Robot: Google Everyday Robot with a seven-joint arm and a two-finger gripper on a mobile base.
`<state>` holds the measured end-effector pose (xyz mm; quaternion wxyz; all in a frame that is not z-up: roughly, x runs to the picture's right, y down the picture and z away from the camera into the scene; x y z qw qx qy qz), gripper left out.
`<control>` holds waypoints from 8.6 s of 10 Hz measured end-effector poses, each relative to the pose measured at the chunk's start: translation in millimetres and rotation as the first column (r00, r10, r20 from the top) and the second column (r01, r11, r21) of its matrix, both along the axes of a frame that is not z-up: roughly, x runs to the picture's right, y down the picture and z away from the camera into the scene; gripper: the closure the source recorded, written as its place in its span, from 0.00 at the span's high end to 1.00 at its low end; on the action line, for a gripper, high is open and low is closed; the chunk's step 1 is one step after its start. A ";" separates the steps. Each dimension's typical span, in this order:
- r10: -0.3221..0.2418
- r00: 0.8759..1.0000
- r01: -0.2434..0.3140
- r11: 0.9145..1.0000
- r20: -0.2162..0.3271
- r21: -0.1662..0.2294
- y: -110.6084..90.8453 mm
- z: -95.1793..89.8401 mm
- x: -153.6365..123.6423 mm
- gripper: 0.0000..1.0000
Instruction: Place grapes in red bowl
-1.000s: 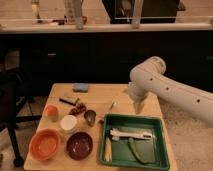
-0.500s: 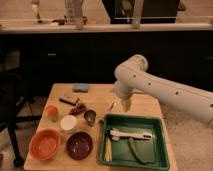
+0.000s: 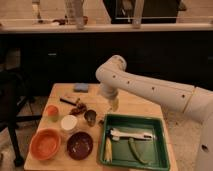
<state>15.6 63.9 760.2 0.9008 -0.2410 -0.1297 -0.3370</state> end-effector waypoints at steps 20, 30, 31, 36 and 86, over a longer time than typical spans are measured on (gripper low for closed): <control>-0.003 0.966 0.013 0.999 0.260 -0.037 -34.8 96.9 -127.0 0.80; 0.125 0.963 -0.075 0.976 0.239 -0.205 -1.6 128.5 -147.1 0.80; 0.143 0.962 -0.094 0.973 0.232 -0.212 -0.4 125.3 -149.7 0.80; 0.228 0.954 -0.175 0.950 0.196 -0.257 8.7 118.1 -164.8 0.80; 0.042 0.855 0.026 0.992 0.517 -0.124 -14.1 -0.3 -244.0 0.12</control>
